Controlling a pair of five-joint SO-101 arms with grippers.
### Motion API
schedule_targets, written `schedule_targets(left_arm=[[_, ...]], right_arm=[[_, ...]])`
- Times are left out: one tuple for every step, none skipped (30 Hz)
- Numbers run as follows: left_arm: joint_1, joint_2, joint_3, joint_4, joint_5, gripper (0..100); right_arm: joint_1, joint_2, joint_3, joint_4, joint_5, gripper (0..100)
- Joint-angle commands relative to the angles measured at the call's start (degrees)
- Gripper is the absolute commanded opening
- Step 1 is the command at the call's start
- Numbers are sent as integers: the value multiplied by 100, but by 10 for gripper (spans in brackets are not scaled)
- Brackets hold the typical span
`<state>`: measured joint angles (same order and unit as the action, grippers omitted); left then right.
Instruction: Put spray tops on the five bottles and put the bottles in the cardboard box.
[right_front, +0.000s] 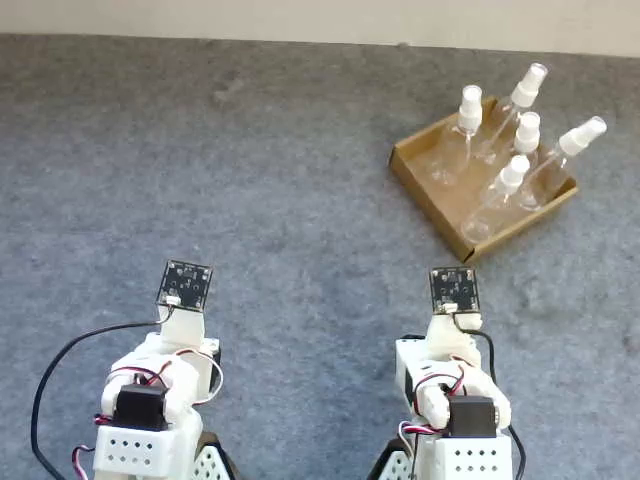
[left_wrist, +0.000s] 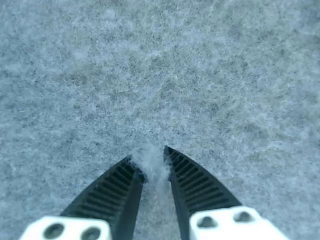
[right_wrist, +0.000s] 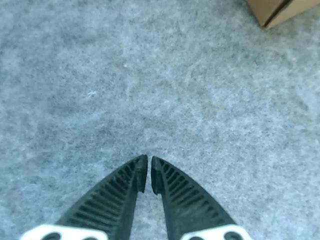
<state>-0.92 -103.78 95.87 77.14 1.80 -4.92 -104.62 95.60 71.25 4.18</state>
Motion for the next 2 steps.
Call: schedule_targets(left_arm=[[92, -75, 119, 44, -53, 5], [92, -75, 119, 44, -53, 5]], right_arm=[[-48, -66, 892, 40, -26, 4], [-48, -66, 892, 40, -26, 4]])
